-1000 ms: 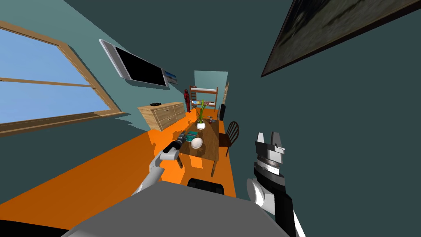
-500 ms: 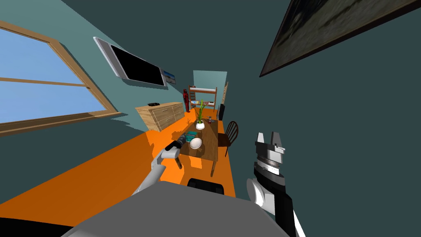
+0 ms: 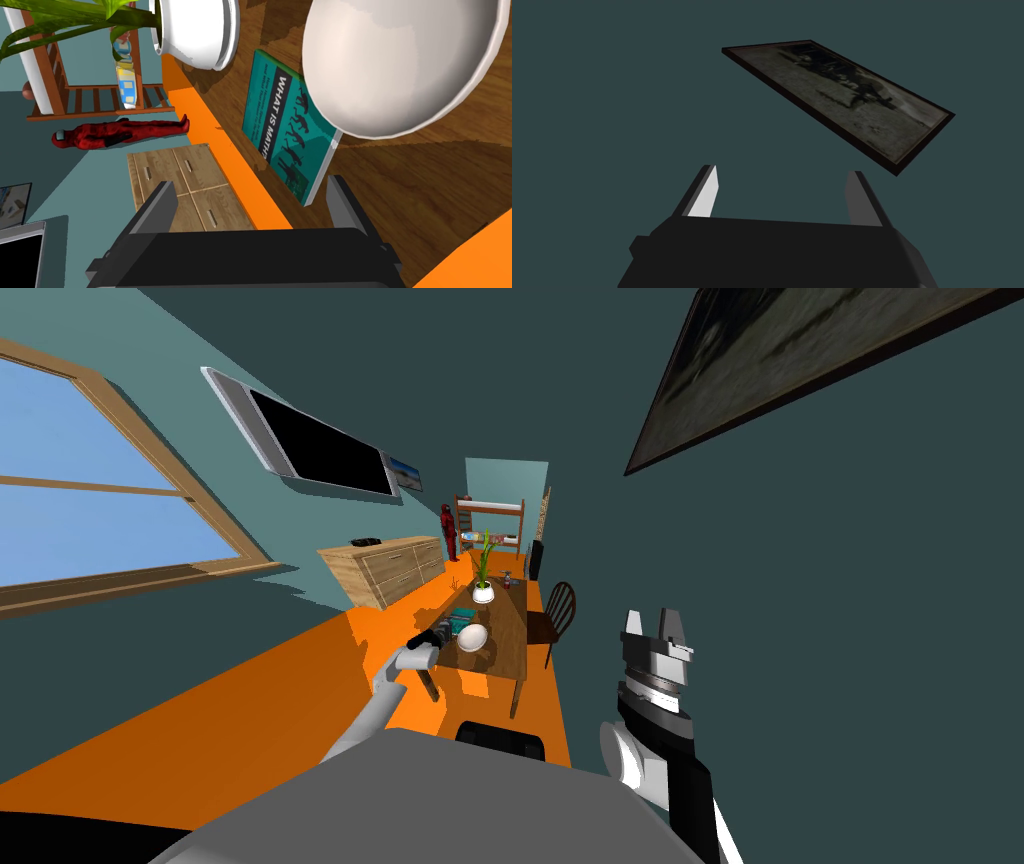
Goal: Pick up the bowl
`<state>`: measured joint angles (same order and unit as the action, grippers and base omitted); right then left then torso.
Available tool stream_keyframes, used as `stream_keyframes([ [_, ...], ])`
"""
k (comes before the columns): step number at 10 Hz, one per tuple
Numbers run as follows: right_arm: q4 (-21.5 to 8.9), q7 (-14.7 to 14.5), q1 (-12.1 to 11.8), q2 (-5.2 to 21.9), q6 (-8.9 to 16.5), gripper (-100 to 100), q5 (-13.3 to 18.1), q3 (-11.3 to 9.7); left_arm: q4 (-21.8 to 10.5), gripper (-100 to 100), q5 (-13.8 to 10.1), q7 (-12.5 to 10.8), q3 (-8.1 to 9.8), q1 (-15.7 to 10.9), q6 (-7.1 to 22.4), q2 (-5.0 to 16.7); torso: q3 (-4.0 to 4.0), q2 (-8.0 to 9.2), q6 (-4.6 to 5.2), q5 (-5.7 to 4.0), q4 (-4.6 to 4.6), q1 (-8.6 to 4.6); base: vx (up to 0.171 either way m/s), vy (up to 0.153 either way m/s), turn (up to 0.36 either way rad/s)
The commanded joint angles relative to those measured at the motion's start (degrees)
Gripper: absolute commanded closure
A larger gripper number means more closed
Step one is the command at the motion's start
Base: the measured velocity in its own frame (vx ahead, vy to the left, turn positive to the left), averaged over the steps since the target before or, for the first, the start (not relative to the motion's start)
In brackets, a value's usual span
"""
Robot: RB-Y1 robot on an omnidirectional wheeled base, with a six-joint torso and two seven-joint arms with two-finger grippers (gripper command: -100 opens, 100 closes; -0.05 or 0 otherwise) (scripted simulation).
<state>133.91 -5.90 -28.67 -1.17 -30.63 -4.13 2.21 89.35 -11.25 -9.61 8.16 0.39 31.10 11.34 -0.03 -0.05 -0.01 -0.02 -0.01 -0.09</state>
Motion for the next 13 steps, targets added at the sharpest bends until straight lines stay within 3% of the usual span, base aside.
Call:
stream_keyframes([
  [1,0.0,0.0,0.0,0.0,0.0,0,0.0,0.0,-2.1,-100,-0.6,-1.1,0.31,-1.2,2.9,0.5,0.0,0.0,0.0,0.0,0.0,0.0,0.013,-0.024,-0.066],
  [3,0.0,0.0,0.0,0.0,0.0,0,0.0,0.0,-3.9,-100,-1.0,-2.0,0.53,-2.2,6.3,0.8,0.0,0.0,0.0,0.0,0.0,-0.02,0.018,-0.027,-0.062],
  [4,0.0,0.0,0.0,0.0,0.0,0,0.0,0.0,-3.9,-100,-1.0,-2.0,0.53,-2.2,6.6,0.8,-0.01,-0.02,0.01,-0.01,0.0,-0.05,0.015,-0.024,-0.039],
  [5,0.0,0.0,0.0,0.0,0.0,0,0.0,0.0,-5.7,-100,-1.5,-2.8,0.73,-3.1,9.2,1.2,-0.01,-0.01,0.0,-0.01,0.0,-0.03,0.013,-0.03,-0.078],
  [6,0.0,0.0,0.0,0.0,0.0,0,0.0,0.0,-5.7,-100,-1.5,-2.8,0.73,-3.1,9.2,1.2,-0.01,-0.01,0.01,-0.01,0.0,-0.04,0.014,-0.022,-0.037],
  [13,0.0,0.0,0.0,0.0,0.0,0,0.0,0.0,-11.7,-100,-3.0,-5.9,1.35,-5.8,18.4,2.9,-0.04,-0.07,0.01,-0.02,-0.01,-0.12,0.023,-0.033,-0.069],
])
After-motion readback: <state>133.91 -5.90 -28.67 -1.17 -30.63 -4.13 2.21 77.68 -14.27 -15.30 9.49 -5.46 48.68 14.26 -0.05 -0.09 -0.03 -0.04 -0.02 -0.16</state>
